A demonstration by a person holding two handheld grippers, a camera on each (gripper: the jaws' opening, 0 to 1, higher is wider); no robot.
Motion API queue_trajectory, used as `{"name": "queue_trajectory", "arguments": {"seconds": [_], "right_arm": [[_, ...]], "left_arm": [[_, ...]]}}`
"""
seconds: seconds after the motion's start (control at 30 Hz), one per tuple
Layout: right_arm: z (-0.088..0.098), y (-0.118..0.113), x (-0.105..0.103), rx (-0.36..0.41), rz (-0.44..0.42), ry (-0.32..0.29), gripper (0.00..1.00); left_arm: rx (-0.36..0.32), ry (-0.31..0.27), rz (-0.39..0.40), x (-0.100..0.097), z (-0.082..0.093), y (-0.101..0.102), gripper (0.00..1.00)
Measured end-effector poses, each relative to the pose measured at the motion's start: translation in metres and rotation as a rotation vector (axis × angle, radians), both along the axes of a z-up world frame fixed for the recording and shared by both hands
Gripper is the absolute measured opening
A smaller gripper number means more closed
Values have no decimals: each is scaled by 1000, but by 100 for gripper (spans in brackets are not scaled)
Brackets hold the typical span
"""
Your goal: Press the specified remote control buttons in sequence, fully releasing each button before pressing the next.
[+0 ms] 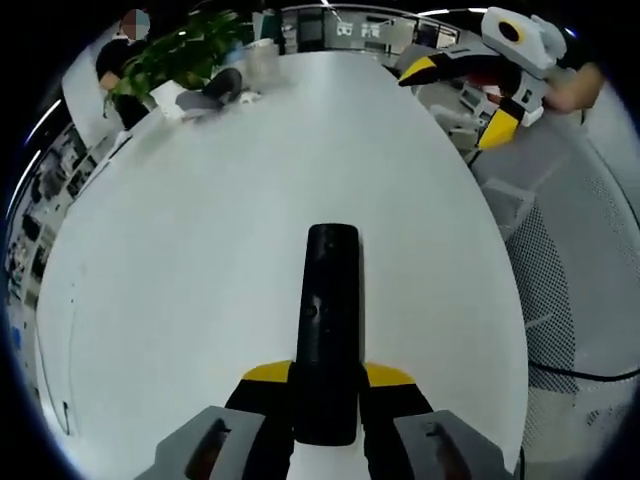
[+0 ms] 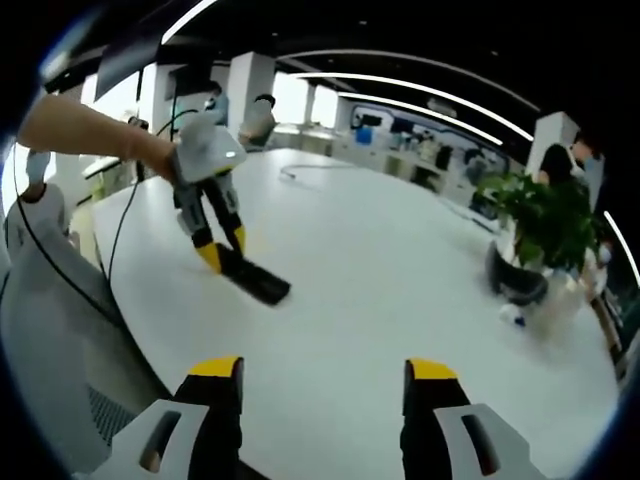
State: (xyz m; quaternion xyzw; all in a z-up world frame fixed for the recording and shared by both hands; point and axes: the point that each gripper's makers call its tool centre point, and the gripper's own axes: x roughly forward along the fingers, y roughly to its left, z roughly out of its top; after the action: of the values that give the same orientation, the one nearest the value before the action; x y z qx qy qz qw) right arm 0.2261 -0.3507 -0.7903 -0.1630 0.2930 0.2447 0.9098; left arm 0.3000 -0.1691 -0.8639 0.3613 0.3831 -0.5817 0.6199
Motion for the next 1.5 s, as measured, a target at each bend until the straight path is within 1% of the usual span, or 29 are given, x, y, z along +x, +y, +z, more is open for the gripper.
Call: {"name": "queue_trajectory", "arguments": {"seconds": [0.27,0.6,0.8,1.07,1.5], "right_arm": [[-1,-2,0,-26,-5,-2,63],[3,-6,1,-34,-34,-21,62],[3,-5,1,-35,-19,-22,61],[2,-4,1,-27,-15,-16,61],[1,5,-1,0,31,-6,59]], "left_arm": [[10,0,-11,-14,0,6,23],[18,1,-14,-30,0,14,23],[20,-1,1,-38,-1,14,23],[34,0,-3,-42,-2,15,23],[54,0,8,-47,-2,15,23]]}}
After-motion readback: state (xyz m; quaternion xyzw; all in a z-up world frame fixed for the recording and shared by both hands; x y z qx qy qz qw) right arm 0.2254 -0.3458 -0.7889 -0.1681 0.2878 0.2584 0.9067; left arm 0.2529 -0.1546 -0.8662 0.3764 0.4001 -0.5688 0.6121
